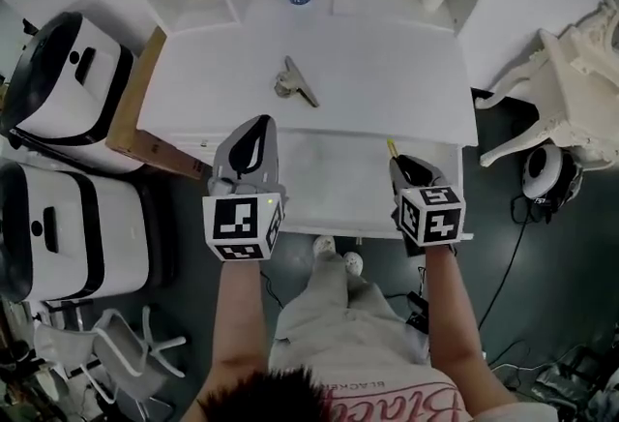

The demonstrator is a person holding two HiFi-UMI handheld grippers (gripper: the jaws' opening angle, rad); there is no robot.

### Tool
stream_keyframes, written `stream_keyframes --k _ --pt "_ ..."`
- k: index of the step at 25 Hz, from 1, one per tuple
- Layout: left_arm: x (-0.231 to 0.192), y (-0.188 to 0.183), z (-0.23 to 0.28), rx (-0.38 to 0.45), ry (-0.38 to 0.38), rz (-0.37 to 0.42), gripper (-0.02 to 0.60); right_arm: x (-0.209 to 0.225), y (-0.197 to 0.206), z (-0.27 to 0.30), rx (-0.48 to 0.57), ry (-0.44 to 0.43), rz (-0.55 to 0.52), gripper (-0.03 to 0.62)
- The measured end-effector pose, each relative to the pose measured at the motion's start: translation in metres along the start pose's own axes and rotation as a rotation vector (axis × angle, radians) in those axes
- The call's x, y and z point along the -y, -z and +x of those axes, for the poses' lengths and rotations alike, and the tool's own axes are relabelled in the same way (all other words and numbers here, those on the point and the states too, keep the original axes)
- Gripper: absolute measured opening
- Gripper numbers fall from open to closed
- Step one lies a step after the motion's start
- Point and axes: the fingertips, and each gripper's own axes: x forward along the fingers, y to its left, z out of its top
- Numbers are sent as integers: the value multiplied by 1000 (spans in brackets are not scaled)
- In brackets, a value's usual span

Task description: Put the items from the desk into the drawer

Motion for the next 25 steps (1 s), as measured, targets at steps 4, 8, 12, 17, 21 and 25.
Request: stream_keyframes --k 4,8,12,17,21,25 --pt "-5 10 4 -24 2 1 8 2 36 32 -121 -7 27 58" --pt "-14 21 13 -46 -6 -3 8 4 62 65 -228 -1 48 58" --pt "-22 33 21 -75 -2 -5 8 1 86 94 -317 4 85 58" --pt "-27 43 35 -98 6 -13 8 10 111 128 -406 35 103 58" --pt "-33 49 42 -117 12 -14 8 21 134 148 -473 77 151 58" --pt "-38 54 48 -130 19 -7 8 23 156 162 -535 92 164 58"
